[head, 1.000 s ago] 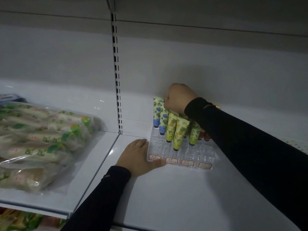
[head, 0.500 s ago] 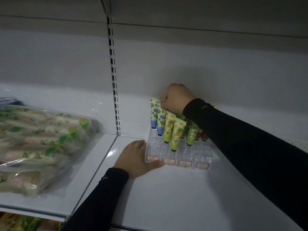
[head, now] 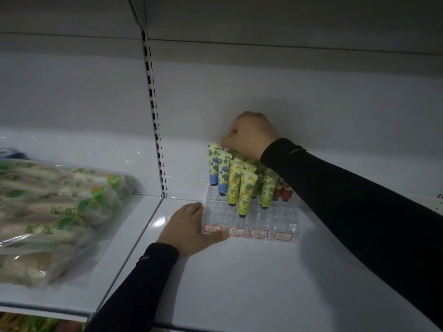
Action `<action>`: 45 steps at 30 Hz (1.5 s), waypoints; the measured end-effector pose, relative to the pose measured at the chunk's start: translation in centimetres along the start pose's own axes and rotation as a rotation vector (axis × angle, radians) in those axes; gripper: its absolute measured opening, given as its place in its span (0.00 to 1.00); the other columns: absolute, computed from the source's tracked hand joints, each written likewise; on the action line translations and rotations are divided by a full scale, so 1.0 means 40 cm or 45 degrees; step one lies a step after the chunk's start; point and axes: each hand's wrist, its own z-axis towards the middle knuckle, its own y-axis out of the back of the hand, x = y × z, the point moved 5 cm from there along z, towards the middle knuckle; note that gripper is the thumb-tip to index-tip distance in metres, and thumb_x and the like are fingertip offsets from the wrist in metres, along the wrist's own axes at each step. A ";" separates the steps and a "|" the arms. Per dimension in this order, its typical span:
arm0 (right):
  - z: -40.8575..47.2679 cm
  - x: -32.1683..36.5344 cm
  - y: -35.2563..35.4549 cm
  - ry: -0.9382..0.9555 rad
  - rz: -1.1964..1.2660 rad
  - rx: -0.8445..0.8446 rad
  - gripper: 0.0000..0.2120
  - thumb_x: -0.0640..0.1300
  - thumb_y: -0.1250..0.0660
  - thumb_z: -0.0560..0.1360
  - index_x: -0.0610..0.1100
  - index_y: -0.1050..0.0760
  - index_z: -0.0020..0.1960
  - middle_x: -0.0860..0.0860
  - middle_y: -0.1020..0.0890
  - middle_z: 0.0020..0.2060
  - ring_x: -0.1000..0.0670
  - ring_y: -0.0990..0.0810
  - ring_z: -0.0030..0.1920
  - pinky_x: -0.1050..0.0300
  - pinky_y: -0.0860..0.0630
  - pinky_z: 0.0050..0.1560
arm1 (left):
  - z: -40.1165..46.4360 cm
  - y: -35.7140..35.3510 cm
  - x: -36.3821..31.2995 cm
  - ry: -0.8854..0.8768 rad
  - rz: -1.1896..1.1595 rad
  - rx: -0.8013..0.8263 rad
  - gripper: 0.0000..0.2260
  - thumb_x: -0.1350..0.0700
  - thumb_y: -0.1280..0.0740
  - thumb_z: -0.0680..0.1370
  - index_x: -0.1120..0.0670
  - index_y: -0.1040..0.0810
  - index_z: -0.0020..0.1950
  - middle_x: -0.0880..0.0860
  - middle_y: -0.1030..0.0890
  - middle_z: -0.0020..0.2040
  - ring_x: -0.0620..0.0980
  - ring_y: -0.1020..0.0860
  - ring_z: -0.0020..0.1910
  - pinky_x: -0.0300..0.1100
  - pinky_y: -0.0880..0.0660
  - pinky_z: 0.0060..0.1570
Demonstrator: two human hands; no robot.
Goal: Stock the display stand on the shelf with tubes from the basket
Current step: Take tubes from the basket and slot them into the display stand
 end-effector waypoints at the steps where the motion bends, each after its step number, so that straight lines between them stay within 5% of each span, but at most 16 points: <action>1: -0.009 -0.005 0.023 0.002 0.032 -0.042 0.20 0.50 0.32 0.74 0.42 0.32 0.28 0.50 0.29 0.27 0.52 0.31 0.29 0.59 0.35 0.31 | -0.002 0.003 -0.003 0.017 -0.010 0.015 0.36 0.21 0.41 0.67 0.42 0.28 0.67 0.44 0.23 0.60 0.45 0.27 0.61 0.39 0.31 0.62; 7: -0.123 -0.094 0.141 0.018 0.252 -0.199 0.21 0.55 0.36 0.78 0.41 0.23 0.34 0.52 0.23 0.31 0.54 0.26 0.34 0.59 0.31 0.39 | -0.038 0.051 -0.020 0.155 -0.121 -0.006 0.33 0.23 0.39 0.68 0.44 0.24 0.62 0.42 0.22 0.59 0.45 0.25 0.60 0.43 0.27 0.60; 11: -0.232 -0.179 0.186 0.035 0.282 -0.248 0.14 0.52 0.35 0.78 0.45 0.19 0.41 0.57 0.24 0.34 0.60 0.28 0.35 0.62 0.34 0.39 | -0.086 0.126 -0.058 0.225 -0.082 -0.174 0.35 0.31 0.39 0.75 0.54 0.30 0.74 0.52 0.29 0.73 0.51 0.32 0.72 0.45 0.37 0.70; 17: -0.406 -0.307 0.216 -0.022 0.279 -0.237 0.15 0.55 0.35 0.77 0.47 0.19 0.56 0.52 0.18 0.51 0.54 0.22 0.49 0.57 0.25 0.54 | -0.117 0.218 -0.279 -0.020 -0.099 -0.292 0.28 0.37 0.39 0.78 0.53 0.27 0.72 0.50 0.25 0.70 0.48 0.29 0.68 0.37 0.36 0.61; 24: -0.592 -0.488 0.256 -0.164 0.139 -0.208 0.16 0.56 0.35 0.77 0.48 0.20 0.59 0.52 0.19 0.56 0.59 0.26 0.53 0.69 0.37 0.54 | -0.053 0.185 -0.588 -0.360 -0.094 -0.180 0.28 0.37 0.39 0.78 0.53 0.28 0.72 0.51 0.25 0.68 0.48 0.29 0.66 0.34 0.37 0.58; 33: -0.696 -0.713 0.231 -0.402 -0.015 0.155 0.21 0.59 0.37 0.77 0.51 0.25 0.66 0.50 0.23 0.63 0.50 0.26 0.62 0.58 0.31 0.61 | 0.098 0.042 -0.864 -0.540 0.140 0.211 0.29 0.37 0.42 0.81 0.52 0.34 0.76 0.53 0.31 0.74 0.52 0.33 0.72 0.45 0.36 0.69; 39: -0.675 -0.765 0.196 -0.383 -0.020 0.494 0.24 0.57 0.34 0.77 0.53 0.31 0.71 0.54 0.28 0.69 0.52 0.28 0.65 0.60 0.32 0.61 | 0.174 -0.058 -0.940 -0.451 0.203 0.545 0.28 0.34 0.38 0.78 0.51 0.28 0.71 0.53 0.26 0.69 0.54 0.28 0.66 0.48 0.32 0.63; 45: -0.646 -0.777 0.144 -0.286 -0.051 0.828 0.14 0.50 0.32 0.76 0.54 0.25 0.62 0.59 0.23 0.48 0.57 0.26 0.44 0.65 0.33 0.42 | 0.201 -0.130 -0.973 -0.420 0.174 0.810 0.30 0.30 0.39 0.75 0.45 0.28 0.70 0.47 0.24 0.68 0.51 0.26 0.66 0.44 0.32 0.58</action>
